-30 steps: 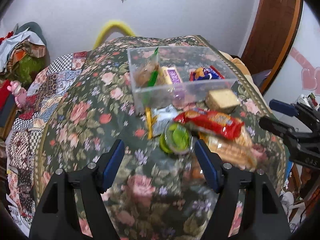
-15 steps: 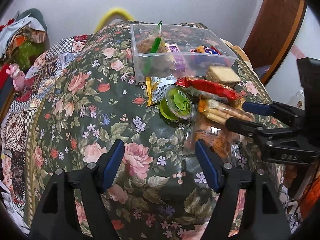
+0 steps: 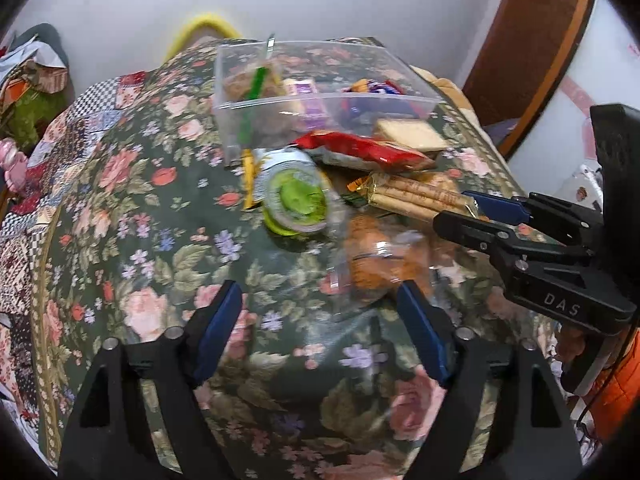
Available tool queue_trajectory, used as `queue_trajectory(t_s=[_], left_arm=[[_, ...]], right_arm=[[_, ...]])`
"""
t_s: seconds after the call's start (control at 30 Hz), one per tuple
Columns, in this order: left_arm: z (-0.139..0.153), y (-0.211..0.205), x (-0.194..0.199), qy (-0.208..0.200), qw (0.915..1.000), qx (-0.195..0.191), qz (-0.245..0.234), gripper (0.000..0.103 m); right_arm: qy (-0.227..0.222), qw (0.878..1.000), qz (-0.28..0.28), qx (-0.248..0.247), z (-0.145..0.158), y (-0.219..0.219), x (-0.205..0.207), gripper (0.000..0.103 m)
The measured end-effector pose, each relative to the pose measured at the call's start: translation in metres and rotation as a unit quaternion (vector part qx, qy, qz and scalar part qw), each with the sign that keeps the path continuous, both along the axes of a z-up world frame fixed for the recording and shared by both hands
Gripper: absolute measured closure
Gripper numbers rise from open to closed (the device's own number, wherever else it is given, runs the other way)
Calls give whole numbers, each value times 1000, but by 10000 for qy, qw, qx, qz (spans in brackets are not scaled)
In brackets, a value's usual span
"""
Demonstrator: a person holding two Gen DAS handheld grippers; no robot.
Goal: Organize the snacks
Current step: 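Grasp the orange biscuit pack with the left tool while the right tool grasps another biscuit pack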
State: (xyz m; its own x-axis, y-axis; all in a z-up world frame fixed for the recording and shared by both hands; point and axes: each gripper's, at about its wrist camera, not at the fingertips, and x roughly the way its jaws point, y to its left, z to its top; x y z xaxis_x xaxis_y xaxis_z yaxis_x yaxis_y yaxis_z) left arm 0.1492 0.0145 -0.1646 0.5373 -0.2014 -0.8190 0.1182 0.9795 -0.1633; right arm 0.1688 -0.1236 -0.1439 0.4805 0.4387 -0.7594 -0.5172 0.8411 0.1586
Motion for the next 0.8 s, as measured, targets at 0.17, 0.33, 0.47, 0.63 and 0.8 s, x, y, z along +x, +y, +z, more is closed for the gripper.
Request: queue_trajectory(t_s=[0.17, 0.33, 0.47, 0.63, 0.8], left_arm=[[-1, -22, 6, -20, 9997, 17, -226, 16], [-14, -36, 20, 139, 9993, 52, -334, 16], [-26, -41, 29, 290, 9989, 15, -365, 16], [-36, -46, 34, 342, 9987, -48, -367, 17], [-39, -45, 35, 257, 9991, -171, -293, 27]], right_arm=[[-110, 9995, -307, -47, 5, -30, -7, 65], [-46, 9987, -484, -146, -1, -50, -15, 65], [159, 9990, -364, -218, -11, -52, -19, 65], [267, 9991, -306, -156, -13, -51, -16, 64], [146, 9994, -263, -161, -7, -43, -8, 63]])
